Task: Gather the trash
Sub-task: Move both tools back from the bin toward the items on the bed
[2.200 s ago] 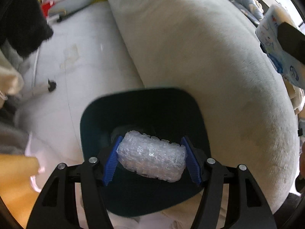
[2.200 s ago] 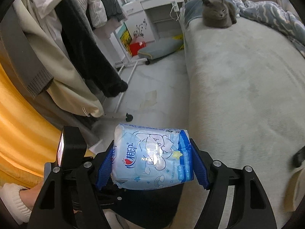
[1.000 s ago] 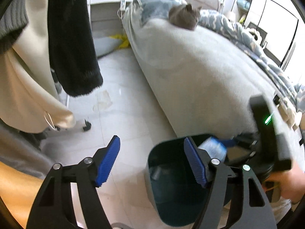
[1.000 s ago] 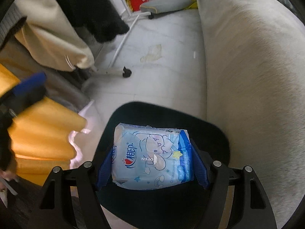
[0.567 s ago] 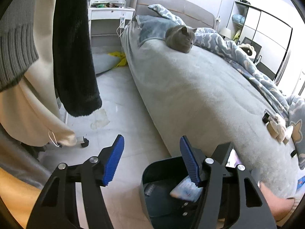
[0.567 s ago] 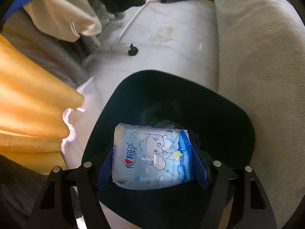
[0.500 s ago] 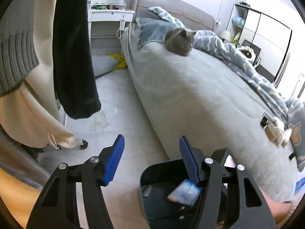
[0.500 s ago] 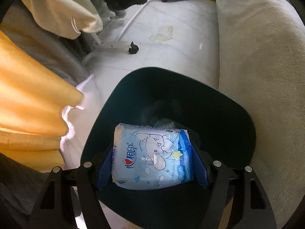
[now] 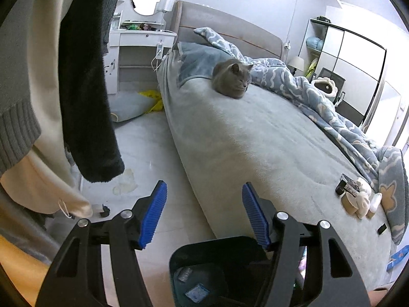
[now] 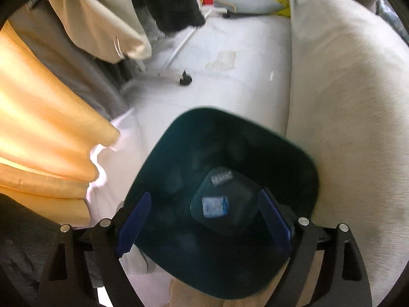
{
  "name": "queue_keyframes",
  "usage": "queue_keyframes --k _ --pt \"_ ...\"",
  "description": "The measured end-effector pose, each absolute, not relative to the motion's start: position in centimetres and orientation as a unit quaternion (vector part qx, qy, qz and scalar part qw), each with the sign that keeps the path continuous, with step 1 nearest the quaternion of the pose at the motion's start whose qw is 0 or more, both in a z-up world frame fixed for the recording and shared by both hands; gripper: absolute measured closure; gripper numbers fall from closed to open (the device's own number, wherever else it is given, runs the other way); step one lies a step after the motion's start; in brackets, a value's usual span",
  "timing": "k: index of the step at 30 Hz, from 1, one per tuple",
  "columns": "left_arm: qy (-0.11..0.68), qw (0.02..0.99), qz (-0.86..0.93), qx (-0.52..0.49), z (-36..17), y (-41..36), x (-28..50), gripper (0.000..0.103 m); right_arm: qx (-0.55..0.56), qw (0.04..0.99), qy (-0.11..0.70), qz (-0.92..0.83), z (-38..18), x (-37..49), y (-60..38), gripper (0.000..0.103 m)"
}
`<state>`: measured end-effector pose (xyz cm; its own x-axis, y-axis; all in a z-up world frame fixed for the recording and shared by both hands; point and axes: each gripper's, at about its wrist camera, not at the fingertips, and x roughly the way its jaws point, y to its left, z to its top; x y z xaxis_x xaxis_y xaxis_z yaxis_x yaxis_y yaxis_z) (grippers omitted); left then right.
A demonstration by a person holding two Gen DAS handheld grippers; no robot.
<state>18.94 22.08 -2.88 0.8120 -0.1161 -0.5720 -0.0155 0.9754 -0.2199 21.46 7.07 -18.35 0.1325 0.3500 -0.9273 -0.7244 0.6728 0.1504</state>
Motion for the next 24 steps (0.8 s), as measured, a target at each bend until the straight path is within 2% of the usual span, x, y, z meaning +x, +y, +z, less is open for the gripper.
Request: queue_keyframes --k 10,24 --pt "0.3 0.949 -0.043 -0.09 -1.6 18.0 19.7 0.033 -0.163 0.781 0.483 0.361 -12.9 21.7 3.1 0.016" --pt "0.286 0.952 -0.082 -0.068 0.0 10.4 20.8 0.026 -0.172 0.834 0.419 0.316 -8.2 20.7 -5.7 0.016"
